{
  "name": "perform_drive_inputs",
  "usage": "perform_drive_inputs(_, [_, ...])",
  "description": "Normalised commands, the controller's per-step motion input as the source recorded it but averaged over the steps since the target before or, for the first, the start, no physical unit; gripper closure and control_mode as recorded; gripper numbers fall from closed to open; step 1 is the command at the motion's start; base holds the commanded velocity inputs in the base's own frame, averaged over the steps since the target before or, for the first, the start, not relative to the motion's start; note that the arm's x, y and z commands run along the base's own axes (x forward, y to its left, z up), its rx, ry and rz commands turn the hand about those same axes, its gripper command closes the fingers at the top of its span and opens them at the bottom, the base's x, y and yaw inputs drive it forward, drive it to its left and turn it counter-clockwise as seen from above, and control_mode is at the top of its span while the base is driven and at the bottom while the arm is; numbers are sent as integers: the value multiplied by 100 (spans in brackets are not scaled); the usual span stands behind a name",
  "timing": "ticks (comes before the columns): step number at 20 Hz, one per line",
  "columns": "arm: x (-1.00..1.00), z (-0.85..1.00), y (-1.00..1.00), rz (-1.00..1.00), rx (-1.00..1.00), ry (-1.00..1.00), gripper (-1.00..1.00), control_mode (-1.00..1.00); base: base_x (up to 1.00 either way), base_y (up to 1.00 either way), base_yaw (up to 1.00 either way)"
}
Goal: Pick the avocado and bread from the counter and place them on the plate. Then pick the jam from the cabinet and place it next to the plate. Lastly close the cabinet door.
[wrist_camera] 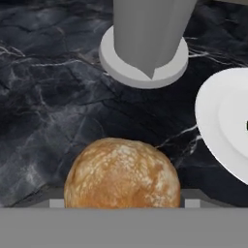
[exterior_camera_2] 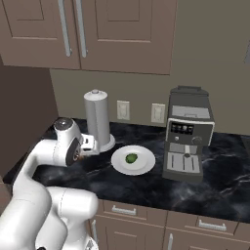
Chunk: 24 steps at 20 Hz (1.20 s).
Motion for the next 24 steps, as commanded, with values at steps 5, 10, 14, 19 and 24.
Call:
perform_drive_inputs(5, [-1, 11, -52, -10, -2, 0, 100, -100, 0, 0, 0])
perform_drive_inputs(10, [0, 0, -59, -10, -3, 0, 100, -100, 0, 0, 0])
perform_drive_inputs(14, [0, 0, -65, -10, -2, 2, 100, -100, 0, 0, 0])
perform_drive_inputs(19, [1, 0, -63, -9, -1, 3, 100, -100, 0, 0, 0])
perform_drive_inputs(24, [24, 0, -42, -5, 0, 5, 100, -100, 0, 0, 0])
